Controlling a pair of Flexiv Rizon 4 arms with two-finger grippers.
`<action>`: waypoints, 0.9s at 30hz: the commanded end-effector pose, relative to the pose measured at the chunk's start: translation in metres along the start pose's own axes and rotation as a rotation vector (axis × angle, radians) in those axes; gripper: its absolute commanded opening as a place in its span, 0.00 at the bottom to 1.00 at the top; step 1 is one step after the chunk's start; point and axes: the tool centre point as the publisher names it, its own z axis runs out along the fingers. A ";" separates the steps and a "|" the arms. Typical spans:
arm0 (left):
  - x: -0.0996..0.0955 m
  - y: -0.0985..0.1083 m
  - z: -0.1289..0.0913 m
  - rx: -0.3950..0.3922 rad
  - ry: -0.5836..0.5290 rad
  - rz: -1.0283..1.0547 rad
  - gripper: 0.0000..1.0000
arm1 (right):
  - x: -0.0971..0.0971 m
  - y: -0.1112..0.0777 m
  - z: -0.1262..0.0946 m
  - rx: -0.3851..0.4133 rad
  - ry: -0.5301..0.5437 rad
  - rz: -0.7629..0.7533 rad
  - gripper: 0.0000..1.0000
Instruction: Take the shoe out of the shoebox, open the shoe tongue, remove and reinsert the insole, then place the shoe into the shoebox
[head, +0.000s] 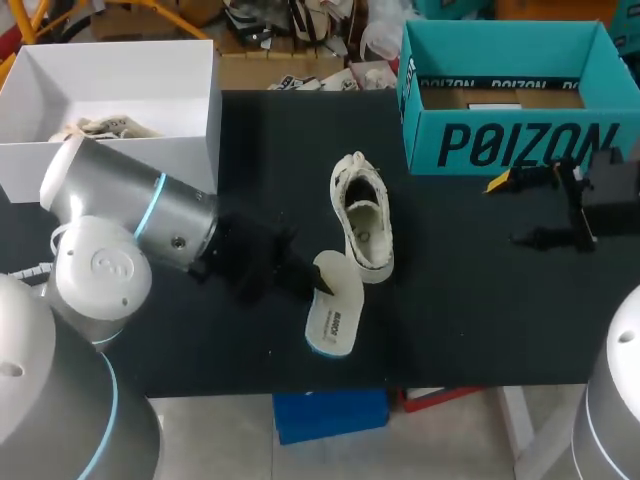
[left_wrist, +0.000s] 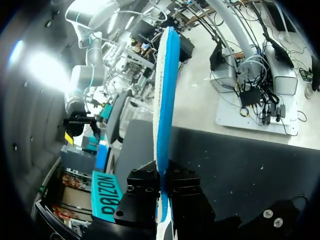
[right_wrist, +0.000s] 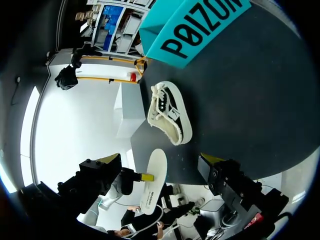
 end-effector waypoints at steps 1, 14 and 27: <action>-0.018 0.012 0.008 0.010 0.060 0.007 0.00 | 0.000 -0.002 0.002 -0.010 0.000 0.000 1.00; -0.032 0.045 0.018 0.045 0.120 -0.001 0.00 | 0.000 -0.002 0.002 -0.010 0.000 0.000 1.00; -0.038 0.064 0.028 0.072 0.137 0.012 0.00 | 0.000 -0.002 0.002 -0.010 0.000 0.000 1.00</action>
